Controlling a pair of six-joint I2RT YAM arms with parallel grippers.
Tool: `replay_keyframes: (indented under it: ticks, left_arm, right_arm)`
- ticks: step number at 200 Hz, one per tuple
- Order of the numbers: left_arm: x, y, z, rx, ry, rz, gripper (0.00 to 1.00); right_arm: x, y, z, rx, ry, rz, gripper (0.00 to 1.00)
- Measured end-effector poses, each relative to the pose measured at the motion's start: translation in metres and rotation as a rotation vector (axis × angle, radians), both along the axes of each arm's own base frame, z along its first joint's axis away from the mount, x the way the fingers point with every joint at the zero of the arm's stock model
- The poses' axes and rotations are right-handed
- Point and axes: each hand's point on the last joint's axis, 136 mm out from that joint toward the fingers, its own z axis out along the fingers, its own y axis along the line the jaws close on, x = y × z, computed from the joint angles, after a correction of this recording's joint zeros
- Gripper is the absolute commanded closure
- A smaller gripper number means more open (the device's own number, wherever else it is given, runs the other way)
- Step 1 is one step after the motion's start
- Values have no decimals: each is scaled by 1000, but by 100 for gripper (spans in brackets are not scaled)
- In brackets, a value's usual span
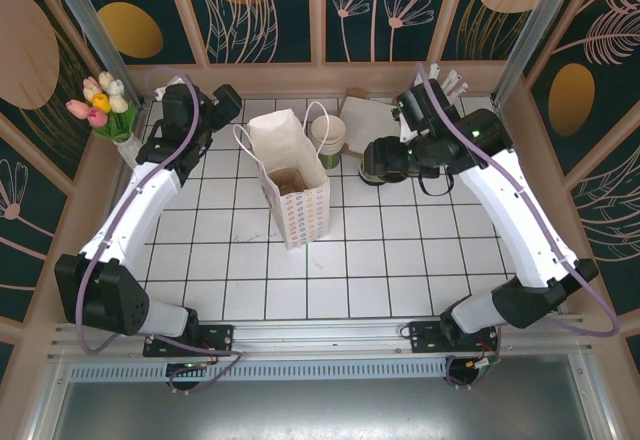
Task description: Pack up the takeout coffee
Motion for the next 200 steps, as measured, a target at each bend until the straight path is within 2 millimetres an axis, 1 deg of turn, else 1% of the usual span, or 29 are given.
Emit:
replay_keyframes:
  ticks: [27, 44, 59, 71, 84, 92, 101, 111, 125, 135, 154, 181, 200]
  left_arm:
    - [5, -1, -26, -10, 74, 13, 1]
    - [6, -4, -42, -11, 117, 14, 1]
    - [6, -8, -51, -10, 144, 8, 1]
    - [5, -14, -54, -10, 156, -1, 1]
    - [4, -21, -56, -14, 160, -14, 1]
    - [3, -26, -56, -19, 160, -24, 1]
    - [1, -31, -56, -26, 162, -35, 1]
    - [0, -36, -56, -29, 163, -44, 1]
    - [-2, -41, -57, -31, 167, -52, 1]
    - [-3, -43, -57, -33, 171, -51, 1]
    - [-6, -46, -59, -38, 181, -52, 1]
    - [-14, -50, -59, -54, 186, -57, 1]
    - [-21, -53, -61, -60, 191, -61, 1]
  right_arm:
    - [-9, 16, 28, 70, -50, 60, 33]
    - [-19, 31, 53, 126, -96, 121, 33]
    - [-29, 50, 78, 182, -141, 188, 32]
    - [-37, 68, 96, 221, -176, 248, 32]
    - [-42, 89, 109, 245, -205, 303, 32]
    - [-42, 101, 112, 248, -217, 327, 32]
    - [-39, 112, 110, 238, -225, 339, 32]
    - [-31, 123, 104, 212, -232, 335, 32]
    - [-18, 135, 88, 160, -228, 319, 32]
    - [-8, 143, 73, 117, -215, 306, 32]
    - [4, 157, 48, 52, -194, 297, 33]
    - [10, 178, 19, -8, -157, 314, 33]
    - [14, 186, 2, -42, -137, 317, 33]
